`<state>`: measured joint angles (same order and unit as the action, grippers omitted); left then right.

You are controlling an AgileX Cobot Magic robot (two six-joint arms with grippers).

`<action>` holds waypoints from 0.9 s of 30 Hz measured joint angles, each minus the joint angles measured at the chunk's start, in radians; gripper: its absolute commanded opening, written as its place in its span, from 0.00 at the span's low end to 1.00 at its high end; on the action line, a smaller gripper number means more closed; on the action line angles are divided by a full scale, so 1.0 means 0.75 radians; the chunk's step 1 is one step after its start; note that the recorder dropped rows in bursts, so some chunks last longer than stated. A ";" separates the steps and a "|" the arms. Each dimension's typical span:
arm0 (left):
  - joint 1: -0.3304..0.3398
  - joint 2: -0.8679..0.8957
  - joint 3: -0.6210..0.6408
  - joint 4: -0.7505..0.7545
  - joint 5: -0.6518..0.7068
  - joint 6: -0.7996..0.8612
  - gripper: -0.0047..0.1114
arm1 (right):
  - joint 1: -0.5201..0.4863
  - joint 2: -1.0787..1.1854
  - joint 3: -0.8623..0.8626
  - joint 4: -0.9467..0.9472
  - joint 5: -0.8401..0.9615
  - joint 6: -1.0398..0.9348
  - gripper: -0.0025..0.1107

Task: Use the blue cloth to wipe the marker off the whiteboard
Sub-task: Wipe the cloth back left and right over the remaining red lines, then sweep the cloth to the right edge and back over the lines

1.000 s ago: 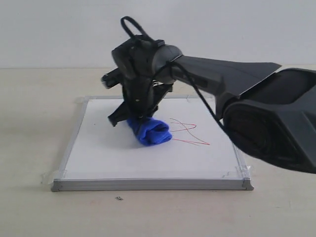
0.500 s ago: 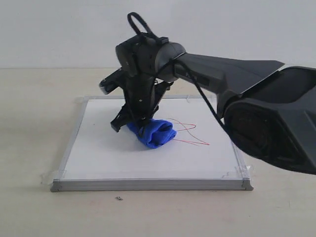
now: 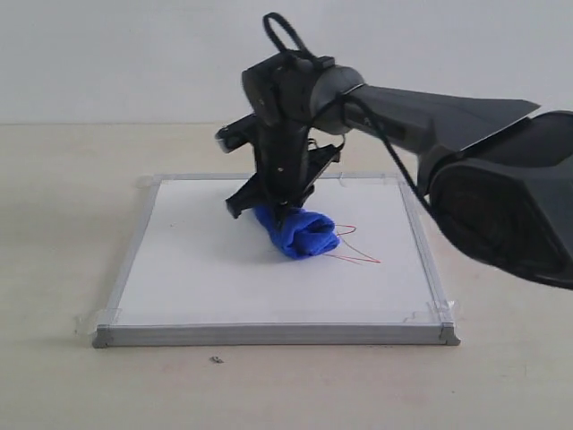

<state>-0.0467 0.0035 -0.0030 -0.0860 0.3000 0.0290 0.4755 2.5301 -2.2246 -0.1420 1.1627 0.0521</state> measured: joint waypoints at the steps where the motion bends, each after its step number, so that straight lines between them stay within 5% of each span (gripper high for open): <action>1: 0.000 0.000 0.000 0.000 0.000 0.000 0.08 | -0.030 -0.005 0.012 0.000 0.000 0.010 0.02; 15: 0.000 0.000 0.000 0.000 0.000 0.000 0.08 | -0.221 -0.132 0.243 0.147 -0.019 0.052 0.02; 27: 0.000 0.000 0.000 0.000 0.000 0.000 0.08 | 0.093 -0.127 0.243 0.433 0.017 -0.204 0.02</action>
<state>-0.0467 0.0035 -0.0030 -0.0860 0.3000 0.0290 0.5451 2.4349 -2.0424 0.1826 1.1753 -0.1010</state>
